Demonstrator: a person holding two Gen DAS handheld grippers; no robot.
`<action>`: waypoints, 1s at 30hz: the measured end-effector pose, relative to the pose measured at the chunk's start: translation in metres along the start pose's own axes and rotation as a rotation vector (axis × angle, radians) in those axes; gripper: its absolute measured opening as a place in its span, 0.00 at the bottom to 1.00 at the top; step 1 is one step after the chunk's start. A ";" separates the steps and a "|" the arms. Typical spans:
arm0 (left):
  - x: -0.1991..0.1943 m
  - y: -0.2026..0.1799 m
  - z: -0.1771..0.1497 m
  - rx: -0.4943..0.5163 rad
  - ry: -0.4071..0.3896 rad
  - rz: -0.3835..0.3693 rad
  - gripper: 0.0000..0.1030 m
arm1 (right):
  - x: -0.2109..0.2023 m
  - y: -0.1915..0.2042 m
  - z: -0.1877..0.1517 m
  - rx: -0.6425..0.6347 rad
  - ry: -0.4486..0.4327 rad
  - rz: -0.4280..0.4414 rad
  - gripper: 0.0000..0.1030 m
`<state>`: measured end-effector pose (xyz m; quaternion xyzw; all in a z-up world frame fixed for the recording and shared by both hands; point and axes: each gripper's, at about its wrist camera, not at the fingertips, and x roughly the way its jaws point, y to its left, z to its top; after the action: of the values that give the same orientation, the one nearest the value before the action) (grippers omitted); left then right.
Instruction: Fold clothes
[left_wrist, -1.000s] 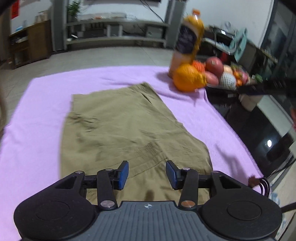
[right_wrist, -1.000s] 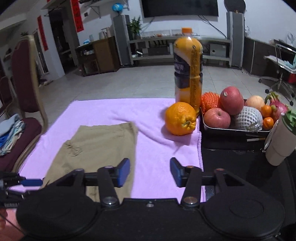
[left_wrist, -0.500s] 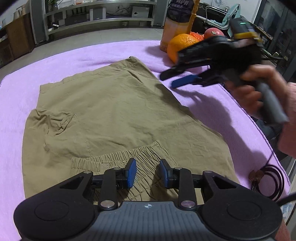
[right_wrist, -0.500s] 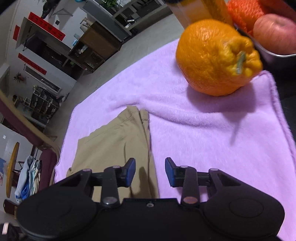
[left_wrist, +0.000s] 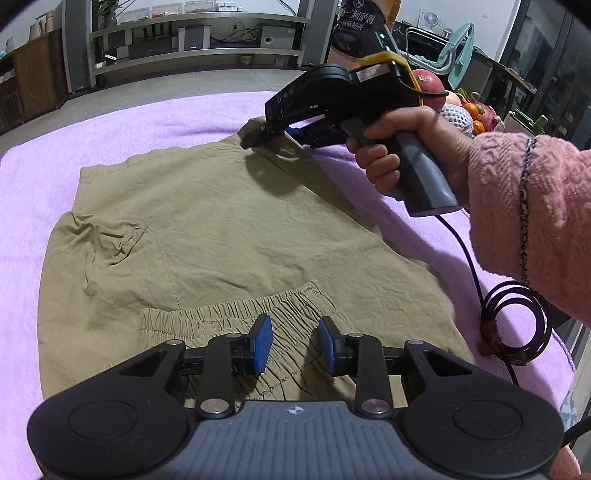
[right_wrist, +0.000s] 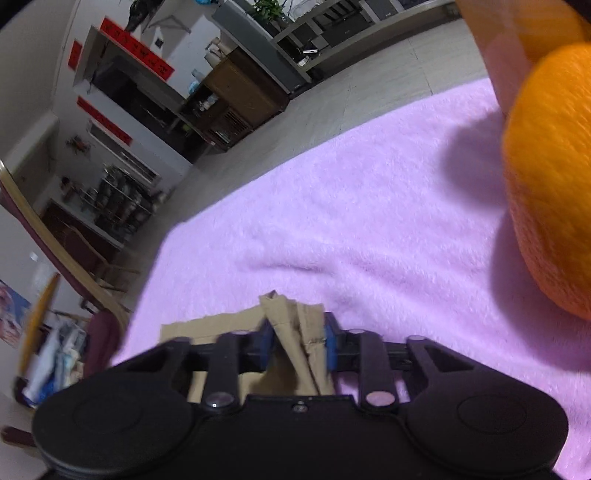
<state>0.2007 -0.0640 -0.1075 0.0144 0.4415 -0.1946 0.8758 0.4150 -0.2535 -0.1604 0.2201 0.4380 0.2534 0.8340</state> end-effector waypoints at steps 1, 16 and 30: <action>0.000 0.000 0.000 0.001 0.002 0.000 0.28 | -0.002 0.006 -0.001 -0.037 0.003 -0.018 0.09; -0.085 -0.024 -0.016 -0.024 -0.039 -0.022 0.31 | -0.182 0.150 -0.078 -0.537 -0.136 0.044 0.07; -0.202 -0.009 -0.134 -0.094 -0.041 -0.057 0.36 | -0.181 0.171 -0.271 -0.832 0.222 -0.203 0.16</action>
<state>-0.0132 0.0209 -0.0307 -0.0435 0.4322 -0.1986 0.8786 0.0591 -0.1928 -0.0883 -0.2069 0.4049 0.3471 0.8202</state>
